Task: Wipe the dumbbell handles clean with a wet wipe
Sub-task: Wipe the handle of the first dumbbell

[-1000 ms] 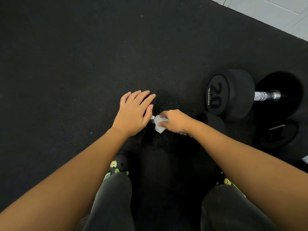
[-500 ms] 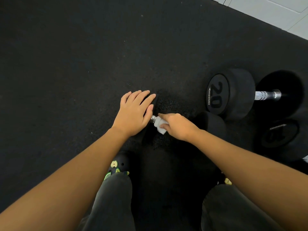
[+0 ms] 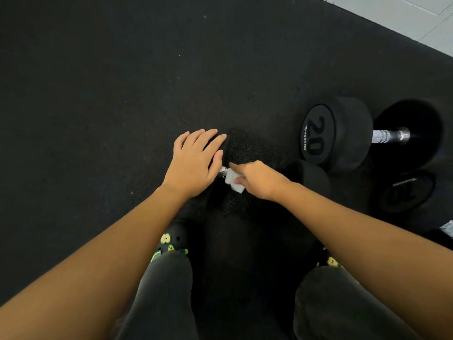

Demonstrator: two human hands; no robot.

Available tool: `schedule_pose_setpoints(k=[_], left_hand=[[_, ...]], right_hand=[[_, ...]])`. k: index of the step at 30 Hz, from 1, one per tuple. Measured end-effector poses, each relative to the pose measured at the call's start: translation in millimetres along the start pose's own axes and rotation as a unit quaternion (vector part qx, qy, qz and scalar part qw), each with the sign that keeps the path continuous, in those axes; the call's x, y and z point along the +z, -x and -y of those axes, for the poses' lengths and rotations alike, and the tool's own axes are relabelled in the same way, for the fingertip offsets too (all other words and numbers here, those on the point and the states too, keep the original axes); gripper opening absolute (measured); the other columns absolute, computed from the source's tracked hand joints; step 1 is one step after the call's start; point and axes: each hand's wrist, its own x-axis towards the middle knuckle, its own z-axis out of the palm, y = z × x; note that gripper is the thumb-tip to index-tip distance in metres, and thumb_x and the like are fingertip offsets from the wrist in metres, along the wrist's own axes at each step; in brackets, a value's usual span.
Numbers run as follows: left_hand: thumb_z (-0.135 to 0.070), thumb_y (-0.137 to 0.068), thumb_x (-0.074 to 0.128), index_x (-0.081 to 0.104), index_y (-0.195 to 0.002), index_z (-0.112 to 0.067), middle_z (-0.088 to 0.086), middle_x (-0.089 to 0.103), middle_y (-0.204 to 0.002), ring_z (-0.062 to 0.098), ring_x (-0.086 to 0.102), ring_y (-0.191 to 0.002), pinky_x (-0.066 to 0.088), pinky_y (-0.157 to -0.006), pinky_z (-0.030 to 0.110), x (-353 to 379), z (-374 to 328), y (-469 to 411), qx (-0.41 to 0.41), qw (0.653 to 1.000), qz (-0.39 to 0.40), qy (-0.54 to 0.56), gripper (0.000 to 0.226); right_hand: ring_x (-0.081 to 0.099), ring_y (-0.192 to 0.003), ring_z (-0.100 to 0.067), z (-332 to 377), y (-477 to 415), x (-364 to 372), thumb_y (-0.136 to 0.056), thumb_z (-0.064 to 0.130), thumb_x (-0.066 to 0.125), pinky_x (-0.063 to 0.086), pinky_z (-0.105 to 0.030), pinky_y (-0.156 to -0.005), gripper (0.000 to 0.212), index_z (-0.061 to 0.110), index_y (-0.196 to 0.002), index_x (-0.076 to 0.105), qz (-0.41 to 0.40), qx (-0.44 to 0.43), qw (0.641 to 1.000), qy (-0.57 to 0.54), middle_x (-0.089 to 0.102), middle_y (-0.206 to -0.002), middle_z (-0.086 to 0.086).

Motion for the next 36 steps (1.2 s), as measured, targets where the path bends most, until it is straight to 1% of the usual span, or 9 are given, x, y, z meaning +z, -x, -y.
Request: schedule_pose_setpoints(k=[5,9,12,18,21,25,30,33,36], left_hand=[[-0.031,-0.093,0.031,0.058,-0.127,-0.016,0.005,0.058,-0.128,0.026,0.053,-0.12,0.021,-0.104,0.037,1.4,-0.4,-2.2,-0.003,1.0,-0.001,0.001,0.046],[-0.032,-0.093,0.029,0.057,-0.127,-0.016,0.004,0.057,-0.129,0.025,0.051,-0.121,0.024,-0.105,0.04,1.9,-2.7,-3.2,-0.014,1.0,0.002,0.01,0.047],[-0.032,-0.093,0.029,0.056,-0.128,-0.017,0.004,0.057,-0.13,0.025,0.05,-0.122,0.024,-0.105,0.041,0.8,-1.6,-3.0,-0.014,1.0,0.007,0.015,0.047],[-0.032,-0.093,0.03,0.056,-0.128,-0.017,0.003,0.057,-0.13,0.024,0.051,-0.121,0.025,-0.105,0.041,0.9,-0.7,-0.8,-0.007,1.0,0.002,0.011,0.046],[-0.031,-0.093,0.031,0.057,-0.127,-0.016,0.004,0.057,-0.129,0.025,0.052,-0.12,0.026,-0.104,0.041,2.6,-0.8,-2.7,-0.008,1.0,-0.001,0.011,0.046],[-0.032,-0.093,0.03,0.057,-0.127,-0.016,0.004,0.057,-0.129,0.025,0.052,-0.12,0.026,-0.104,0.041,3.2,-1.2,-5.2,-0.01,1.0,0.001,0.01,0.046],[-0.032,-0.093,0.029,0.057,-0.127,-0.015,0.004,0.057,-0.128,0.026,0.052,-0.119,0.028,-0.103,0.043,0.5,-1.1,-4.1,-0.001,1.0,0.001,0.014,0.047],[-0.031,-0.093,0.03,0.057,-0.127,-0.015,0.005,0.058,-0.128,0.026,0.053,-0.118,0.029,-0.103,0.044,0.0,-0.5,-3.3,0.003,1.0,-0.003,0.014,0.046],[-0.029,-0.093,0.031,0.058,-0.126,-0.013,0.006,0.059,-0.126,0.028,0.054,-0.117,0.032,-0.101,0.045,1.2,-2.0,-4.1,0.005,1.0,-0.006,0.006,0.046]], right_hand=[[0.054,-0.109,-0.03,9.2,-1.7,-3.4,-0.101,0.029,0.034,0.045,-0.036,-0.084,0.041,0.008,-0.135,0.04,0.01,0.026,0.999,0.045,0.055,-0.124,-0.017],[0.043,-0.124,-0.032,20.4,-8.3,1.2,-0.1,0.015,0.039,0.04,-0.038,-0.1,0.05,0.01,-0.146,0.02,0.024,0.025,0.996,0.084,0.042,-0.138,-0.017],[0.043,-0.126,-0.03,18.3,-2.9,1.5,-0.098,0.014,0.042,0.032,-0.034,-0.104,0.052,0.009,-0.146,0.022,-0.001,0.015,0.997,0.073,0.044,-0.138,-0.016],[0.054,-0.107,-0.028,7.9,4.9,-14.3,-0.097,0.028,0.045,0.035,-0.029,-0.075,0.037,0.009,-0.129,0.048,0.041,0.04,0.996,0.068,0.057,-0.117,-0.014],[0.055,-0.105,-0.027,4.1,1.8,-18.6,-0.096,0.034,0.045,0.042,-0.032,-0.08,0.04,0.009,-0.126,0.052,0.062,0.046,0.996,0.04,0.059,-0.117,-0.013],[0.05,-0.115,-0.028,3.0,5.3,-15.2,-0.098,0.032,0.041,0.04,-0.033,-0.09,0.045,0.009,-0.137,0.041,0.06,0.05,0.997,0.028,0.053,-0.127,-0.014],[0.052,-0.111,-0.029,-3.2,13.2,-15.6,-0.098,0.029,0.043,0.043,-0.037,-0.09,0.044,0.013,-0.139,0.039,0.05,0.035,0.997,0.04,0.054,-0.123,-0.015],[0.055,-0.096,-0.025,-9.7,10.2,-20.2,-0.097,0.031,0.044,0.044,-0.034,-0.082,0.037,0.013,-0.129,0.05,0.076,0.043,0.995,0.04,0.059,-0.105,-0.01],[0.049,-0.086,-0.022,-9.5,4.7,-22.8,-0.097,0.035,0.043,0.037,-0.029,-0.073,0.032,0.008,-0.102,0.06,0.083,0.053,0.994,0.052,0.052,-0.089,-0.006]])
